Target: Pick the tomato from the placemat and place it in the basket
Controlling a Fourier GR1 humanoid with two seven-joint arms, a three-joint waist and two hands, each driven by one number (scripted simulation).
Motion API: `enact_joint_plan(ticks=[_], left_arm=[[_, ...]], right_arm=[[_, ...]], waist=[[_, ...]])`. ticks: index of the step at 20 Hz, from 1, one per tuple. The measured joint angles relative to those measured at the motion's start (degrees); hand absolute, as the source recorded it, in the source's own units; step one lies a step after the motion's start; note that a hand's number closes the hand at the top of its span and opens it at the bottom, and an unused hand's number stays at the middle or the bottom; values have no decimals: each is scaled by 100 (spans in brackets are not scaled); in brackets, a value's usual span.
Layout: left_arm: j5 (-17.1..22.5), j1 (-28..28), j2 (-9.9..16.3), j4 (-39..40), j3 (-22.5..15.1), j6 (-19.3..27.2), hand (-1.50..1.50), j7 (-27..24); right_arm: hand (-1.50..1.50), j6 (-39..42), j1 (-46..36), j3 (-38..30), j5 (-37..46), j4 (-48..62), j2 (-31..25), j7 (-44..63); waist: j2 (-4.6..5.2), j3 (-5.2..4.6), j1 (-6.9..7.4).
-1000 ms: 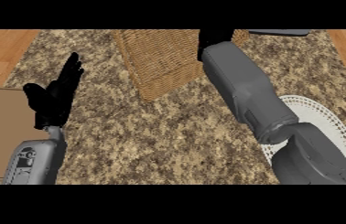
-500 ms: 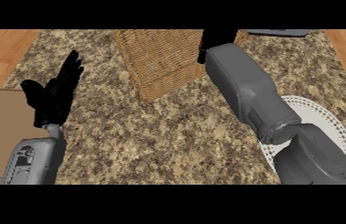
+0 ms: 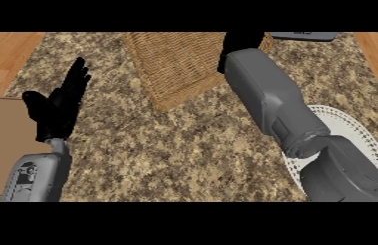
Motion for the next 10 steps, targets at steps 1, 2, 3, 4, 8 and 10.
enact_joint_plan(ticks=[1,2,3,4,8,10], left_arm=[[-11,8,-21,-9,-18,10,0,-10],[7,16,-6,21,-6,-23,0,-32],[1,38,-10,31,-9,-23,0,-41],[-7,20,-19,19,-9,1,0,-1],[-10,2,-11,30,15,16,0,3],[30,-27,48,10,62,-23,0,76]], right_arm=[[-150,-89,19,-13,-2,-24,32,76],[-150,-209,19,-42,-22,-30,36,87],[-150,-357,37,-72,-41,-51,34,59],[-150,-537,48,-105,-62,-80,40,47],[-150,-1347,96,-285,-183,-241,5,-98],[-150,-1711,112,-414,-277,-320,-98,-229]], waist=[[-3,0,2],[5,1,2],[7,4,-3],[8,7,-19],[30,21,-62],[43,27,-72]])
